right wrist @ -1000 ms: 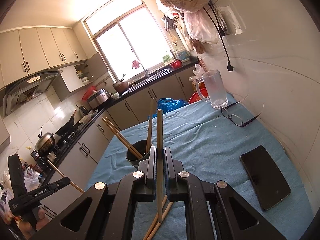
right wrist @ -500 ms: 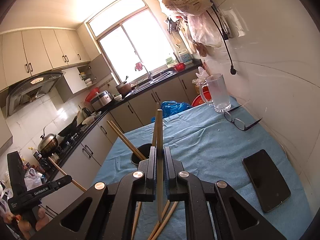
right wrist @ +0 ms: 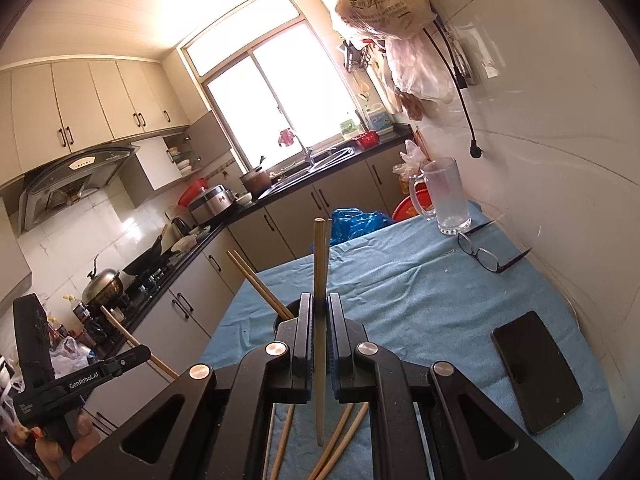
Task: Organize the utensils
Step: 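Lift both chopsticks upright and carry them over the holder cup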
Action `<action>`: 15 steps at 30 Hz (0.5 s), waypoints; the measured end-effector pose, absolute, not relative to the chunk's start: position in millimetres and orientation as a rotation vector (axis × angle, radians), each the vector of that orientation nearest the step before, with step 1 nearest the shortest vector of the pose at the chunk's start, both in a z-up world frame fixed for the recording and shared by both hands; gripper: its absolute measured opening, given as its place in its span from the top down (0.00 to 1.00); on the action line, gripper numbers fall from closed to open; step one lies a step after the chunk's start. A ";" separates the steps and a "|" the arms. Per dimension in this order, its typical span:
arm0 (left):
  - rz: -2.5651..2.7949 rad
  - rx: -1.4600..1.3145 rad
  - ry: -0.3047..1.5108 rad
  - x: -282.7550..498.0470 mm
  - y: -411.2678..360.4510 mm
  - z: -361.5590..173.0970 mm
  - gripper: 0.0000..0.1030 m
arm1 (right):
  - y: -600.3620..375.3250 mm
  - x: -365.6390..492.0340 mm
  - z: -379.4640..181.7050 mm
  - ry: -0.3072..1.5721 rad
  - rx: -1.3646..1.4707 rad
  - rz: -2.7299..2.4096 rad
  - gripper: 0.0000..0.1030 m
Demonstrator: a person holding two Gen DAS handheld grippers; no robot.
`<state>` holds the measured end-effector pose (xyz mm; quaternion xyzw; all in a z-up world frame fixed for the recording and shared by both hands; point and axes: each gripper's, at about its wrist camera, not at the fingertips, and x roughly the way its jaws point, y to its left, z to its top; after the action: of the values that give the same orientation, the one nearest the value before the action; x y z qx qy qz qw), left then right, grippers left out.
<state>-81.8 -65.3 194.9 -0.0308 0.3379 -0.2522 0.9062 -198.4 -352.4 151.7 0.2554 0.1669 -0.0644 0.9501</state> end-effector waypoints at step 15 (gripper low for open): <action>-0.544 -0.041 0.684 -78.3 -79.8 214.1 0.94 | -355.2 -189.5 169.8 0.317 0.504 -0.117 0.93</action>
<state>-78.3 -79.8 214.1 -0.0198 0.3313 -0.2636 0.9057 -189.5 -355.2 169.8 0.2480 0.1559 -0.0574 0.9544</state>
